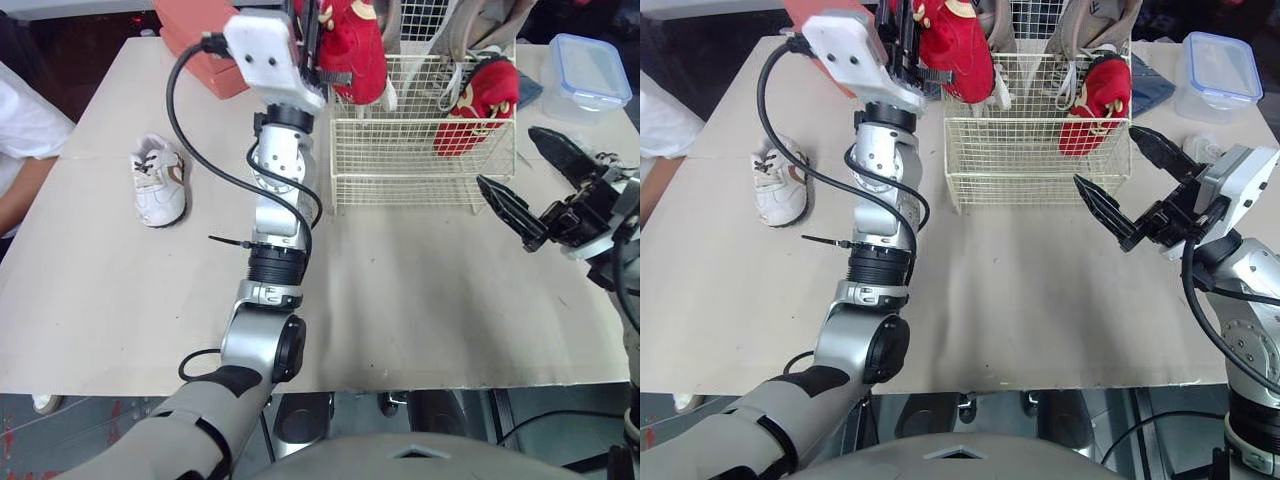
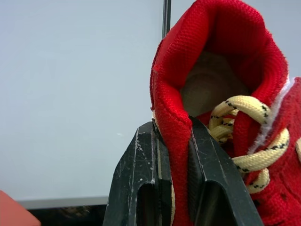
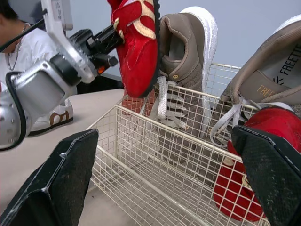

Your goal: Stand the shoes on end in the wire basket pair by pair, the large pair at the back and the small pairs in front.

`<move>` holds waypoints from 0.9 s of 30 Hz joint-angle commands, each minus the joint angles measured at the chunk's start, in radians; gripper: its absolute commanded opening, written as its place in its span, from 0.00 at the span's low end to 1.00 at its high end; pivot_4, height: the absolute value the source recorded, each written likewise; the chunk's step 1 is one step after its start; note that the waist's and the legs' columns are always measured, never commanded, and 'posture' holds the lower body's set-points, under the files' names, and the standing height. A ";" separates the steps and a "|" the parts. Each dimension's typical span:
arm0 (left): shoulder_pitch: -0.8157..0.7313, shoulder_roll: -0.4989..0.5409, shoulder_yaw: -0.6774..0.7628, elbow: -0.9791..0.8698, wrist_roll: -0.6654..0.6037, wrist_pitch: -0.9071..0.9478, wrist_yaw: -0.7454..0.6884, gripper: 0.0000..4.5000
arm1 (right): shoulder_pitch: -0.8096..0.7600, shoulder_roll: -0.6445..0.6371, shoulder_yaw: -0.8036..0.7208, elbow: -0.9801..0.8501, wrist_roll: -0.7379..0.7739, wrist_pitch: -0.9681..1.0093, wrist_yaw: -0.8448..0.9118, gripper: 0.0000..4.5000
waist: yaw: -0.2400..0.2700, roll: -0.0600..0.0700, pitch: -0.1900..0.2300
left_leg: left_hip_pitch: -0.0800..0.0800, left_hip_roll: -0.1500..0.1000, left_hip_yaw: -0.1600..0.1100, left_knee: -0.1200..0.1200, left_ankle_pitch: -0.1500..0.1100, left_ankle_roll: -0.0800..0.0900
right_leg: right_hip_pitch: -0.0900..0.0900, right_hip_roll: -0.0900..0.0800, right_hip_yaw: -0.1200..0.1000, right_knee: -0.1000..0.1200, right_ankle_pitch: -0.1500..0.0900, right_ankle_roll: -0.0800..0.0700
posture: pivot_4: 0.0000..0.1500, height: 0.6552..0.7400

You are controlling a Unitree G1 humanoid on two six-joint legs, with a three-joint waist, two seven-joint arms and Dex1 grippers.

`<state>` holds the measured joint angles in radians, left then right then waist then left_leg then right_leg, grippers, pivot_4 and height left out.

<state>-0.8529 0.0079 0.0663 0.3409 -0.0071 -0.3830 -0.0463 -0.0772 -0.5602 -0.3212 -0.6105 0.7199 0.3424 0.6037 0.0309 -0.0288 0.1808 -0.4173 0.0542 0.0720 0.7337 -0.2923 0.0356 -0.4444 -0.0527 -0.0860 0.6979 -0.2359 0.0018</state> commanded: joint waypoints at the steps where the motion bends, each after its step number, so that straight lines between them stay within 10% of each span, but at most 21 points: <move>1: 0.024 -0.011 -0.046 0.043 0.071 -0.096 0.033 0.03 | 0.003 0.010 -0.024 -0.040 0.013 -0.032 -0.013 1.00 | 0.004 0.000 0.000 | 0.000 0.000 0.000 0.000 0.000 0.000 | 0.000 0.000 0.000 0.000 0.000 0.000 | 1.00 0.36; 27: 0.017 0.000 -0.125 0.337 0.208 -0.374 0.143 0.03 | 0.016 0.007 -0.035 -0.014 0.014 -0.069 0.007 1.00 | 0.008 0.000 -0.001 | -0.003 0.000 0.000 0.000 -0.001 0.002 | -0.002 -0.001 -0.007 -0.001 0.000 0.000 | 1.00 0.36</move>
<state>-0.8582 0.0147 -0.0465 0.7106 0.2268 -0.7791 0.1281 -0.0649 -0.5458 -0.3227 -0.6079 0.7249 0.2989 0.6061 0.0389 -0.0286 0.1801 -0.4202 0.0543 0.0718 0.7338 -0.2932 0.0371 -0.4464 -0.0533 -0.0927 0.6970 -0.2358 0.0020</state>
